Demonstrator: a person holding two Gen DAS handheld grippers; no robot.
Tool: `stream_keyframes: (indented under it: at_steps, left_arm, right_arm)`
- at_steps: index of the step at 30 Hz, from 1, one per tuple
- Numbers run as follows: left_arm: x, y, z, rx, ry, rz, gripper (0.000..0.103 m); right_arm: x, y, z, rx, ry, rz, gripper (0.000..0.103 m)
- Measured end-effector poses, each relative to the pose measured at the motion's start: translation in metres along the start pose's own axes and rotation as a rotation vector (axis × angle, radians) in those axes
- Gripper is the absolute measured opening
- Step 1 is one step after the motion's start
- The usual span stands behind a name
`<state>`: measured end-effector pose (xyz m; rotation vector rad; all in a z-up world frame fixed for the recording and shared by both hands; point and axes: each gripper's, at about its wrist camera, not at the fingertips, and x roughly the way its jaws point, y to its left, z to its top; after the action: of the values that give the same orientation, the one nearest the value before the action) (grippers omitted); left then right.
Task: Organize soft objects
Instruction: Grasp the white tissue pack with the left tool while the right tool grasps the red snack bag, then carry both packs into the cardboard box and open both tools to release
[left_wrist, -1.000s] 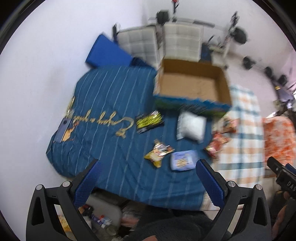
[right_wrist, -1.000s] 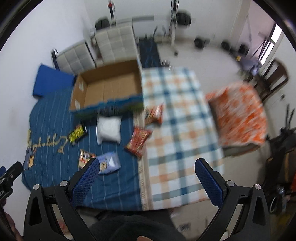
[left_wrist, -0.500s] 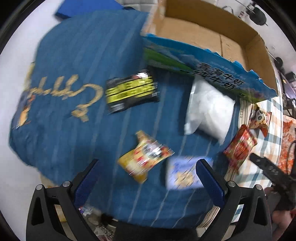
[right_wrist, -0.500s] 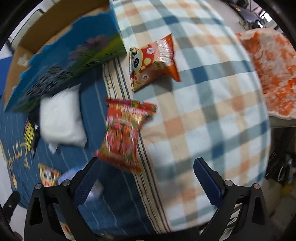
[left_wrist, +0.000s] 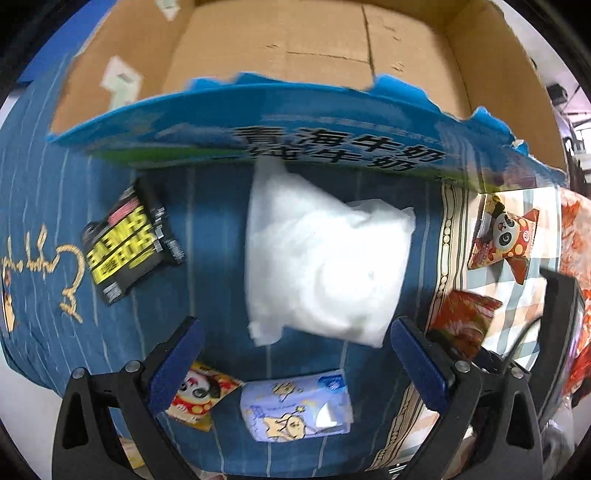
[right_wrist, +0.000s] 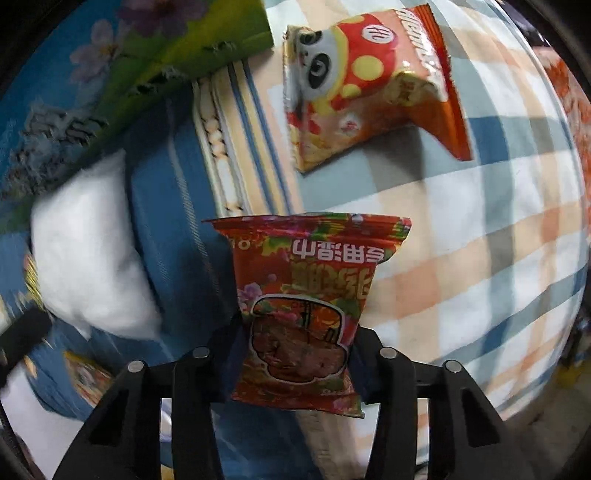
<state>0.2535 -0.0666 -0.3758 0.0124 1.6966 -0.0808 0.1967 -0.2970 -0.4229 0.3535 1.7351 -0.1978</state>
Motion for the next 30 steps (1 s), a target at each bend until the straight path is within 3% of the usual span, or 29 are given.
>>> stream_keyframes:
  at_steps: [3, 8, 13, 17, 20, 22, 26, 30]
  left_arm:
    - [0.012, -0.011, 0.01, 0.021, 0.021, 0.029, 0.103]
    - [0.039, -0.029, 0.029, 0.04, 0.08, 0.048, 0.103]
    - [0.046, -0.03, 0.032, 0.032, 0.03, 0.07, 0.1]
    - [0.041, -0.034, 0.01, 0.026, -0.015, 0.081, 0.088]
    - [0.036, -0.033, -0.011, 0.021, -0.026, 0.093, 0.083]
    - [0.037, -0.03, -0.026, 0.007, -0.02, 0.082, 0.082]
    - [0.05, -0.026, -0.051, 0.027, -0.023, 0.081, 0.083]
    - [0.058, -0.029, -0.057, 0.048, -0.037, 0.074, 0.084]
  right_arm:
    - [0.003, -0.01, -0.001, -0.047, 0.03, -0.042, 0.049]
    - [0.009, -0.028, 0.005, -0.049, 0.052, -0.028, 0.051]
    - [0.022, -0.025, 0.014, -0.066, 0.079, -0.016, 0.059]
    - [0.021, -0.017, 0.026, -0.075, 0.072, -0.025, 0.06]
    - [0.023, -0.011, 0.025, -0.083, 0.062, -0.03, 0.049]
    - [0.012, -0.002, -0.002, -0.107, 0.058, -0.042, 0.049]
    - [0.014, 0.0, -0.02, -0.129, 0.088, 0.014, 0.048]
    - [0.021, 0.009, -0.032, -0.177, 0.078, -0.004, 0.054]
